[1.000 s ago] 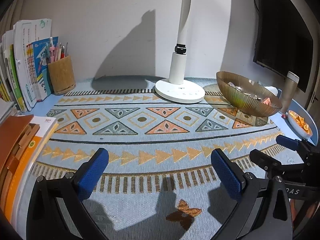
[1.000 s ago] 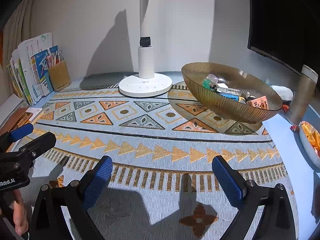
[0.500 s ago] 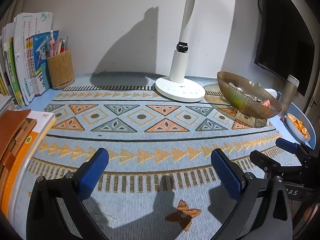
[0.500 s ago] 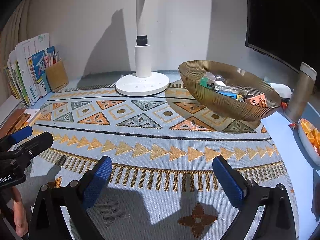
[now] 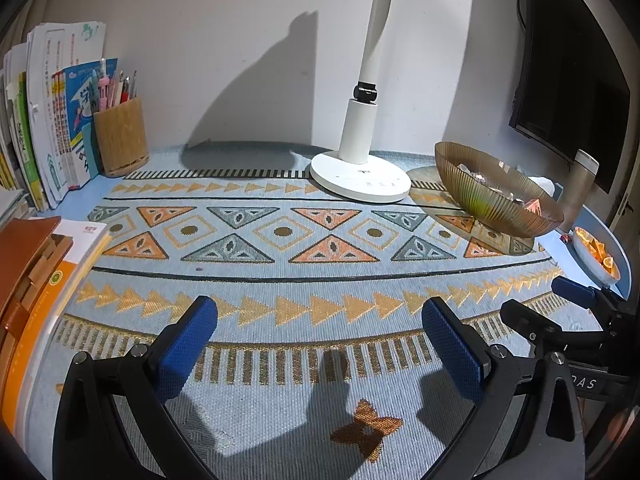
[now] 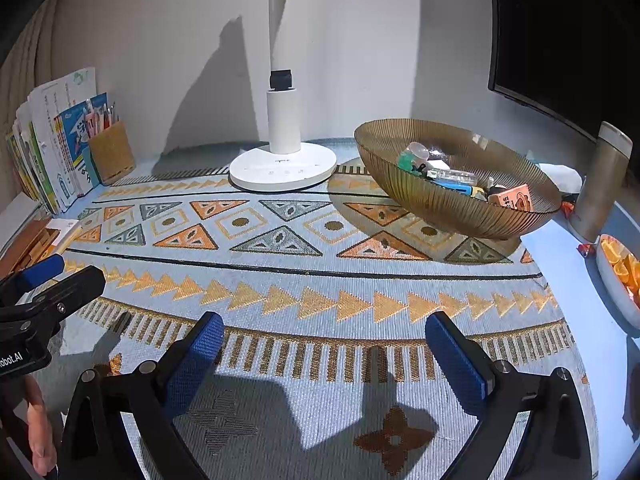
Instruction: Organize rigid objects
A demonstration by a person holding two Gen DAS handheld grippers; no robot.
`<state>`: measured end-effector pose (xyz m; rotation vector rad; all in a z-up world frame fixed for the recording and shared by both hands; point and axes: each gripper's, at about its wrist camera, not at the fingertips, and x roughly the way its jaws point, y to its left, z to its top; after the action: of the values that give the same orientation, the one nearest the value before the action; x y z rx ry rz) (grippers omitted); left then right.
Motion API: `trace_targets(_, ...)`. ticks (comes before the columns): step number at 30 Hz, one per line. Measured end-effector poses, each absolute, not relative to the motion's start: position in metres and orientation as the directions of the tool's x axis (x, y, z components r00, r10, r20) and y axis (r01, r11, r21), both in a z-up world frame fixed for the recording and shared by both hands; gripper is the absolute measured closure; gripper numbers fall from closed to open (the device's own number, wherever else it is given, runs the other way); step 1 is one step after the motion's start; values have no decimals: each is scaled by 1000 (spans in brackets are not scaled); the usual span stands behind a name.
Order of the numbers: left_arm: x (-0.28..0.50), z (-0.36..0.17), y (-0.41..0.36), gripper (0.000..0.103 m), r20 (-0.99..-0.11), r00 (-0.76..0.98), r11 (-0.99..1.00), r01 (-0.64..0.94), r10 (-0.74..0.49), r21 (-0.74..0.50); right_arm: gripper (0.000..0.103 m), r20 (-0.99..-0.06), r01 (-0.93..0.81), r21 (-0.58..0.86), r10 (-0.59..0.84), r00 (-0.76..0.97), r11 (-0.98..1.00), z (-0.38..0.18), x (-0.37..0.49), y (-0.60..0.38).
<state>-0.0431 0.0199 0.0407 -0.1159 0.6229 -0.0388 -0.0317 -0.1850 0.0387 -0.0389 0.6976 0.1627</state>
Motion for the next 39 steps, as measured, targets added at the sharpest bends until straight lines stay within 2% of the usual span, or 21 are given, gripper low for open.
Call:
trace_targets(27, -32, 33, 22, 1, -632, 773, 994, -12, -62, -112, 1, -684, -162, 31, 139, 716, 986, 33, -25, -180)
trace_targets(39, -17, 21, 18, 1, -709, 705, 998, -40, -12, -57, 1, -712, -164, 52, 152, 686, 985, 28, -20, -181)
